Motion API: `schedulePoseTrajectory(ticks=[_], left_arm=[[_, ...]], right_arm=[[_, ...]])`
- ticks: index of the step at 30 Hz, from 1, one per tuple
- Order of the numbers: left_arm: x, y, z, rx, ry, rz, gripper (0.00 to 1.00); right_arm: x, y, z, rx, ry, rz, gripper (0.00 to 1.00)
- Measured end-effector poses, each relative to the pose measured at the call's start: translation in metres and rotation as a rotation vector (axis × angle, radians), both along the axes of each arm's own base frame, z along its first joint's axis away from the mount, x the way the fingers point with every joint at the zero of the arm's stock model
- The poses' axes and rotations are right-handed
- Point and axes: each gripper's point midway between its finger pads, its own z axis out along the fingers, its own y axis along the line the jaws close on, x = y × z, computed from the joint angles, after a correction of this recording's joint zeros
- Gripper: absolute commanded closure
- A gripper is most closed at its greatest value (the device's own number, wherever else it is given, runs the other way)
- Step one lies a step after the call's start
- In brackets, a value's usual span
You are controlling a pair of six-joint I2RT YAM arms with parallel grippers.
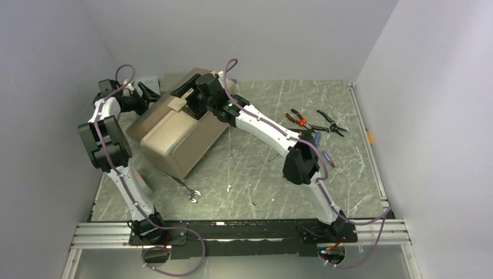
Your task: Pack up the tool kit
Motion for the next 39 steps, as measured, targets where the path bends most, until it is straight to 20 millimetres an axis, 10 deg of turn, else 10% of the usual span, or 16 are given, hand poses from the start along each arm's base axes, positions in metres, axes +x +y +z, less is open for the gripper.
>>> schedulePoseTrajectory(ticks=[9,23,39], left_arm=[[-0.017,-0.035,-0.024,-0.034,0.036,-0.046,0.3],[-0.032,-0.066,0.041,0.262,-0.218,-0.087,0.39],[-0.029,-0.075,0.034,0.426,-0.29,-0.084,0.41]], right_arm=[[0.004,-0.016,-0.006,-0.011,0.063,-0.035,0.22],[-0.012,-0.072,-0.026,0.018,0.012,0.106,0.47],[0.0,-0.08,-0.03,0.18,-0.167,0.245,0.62]])
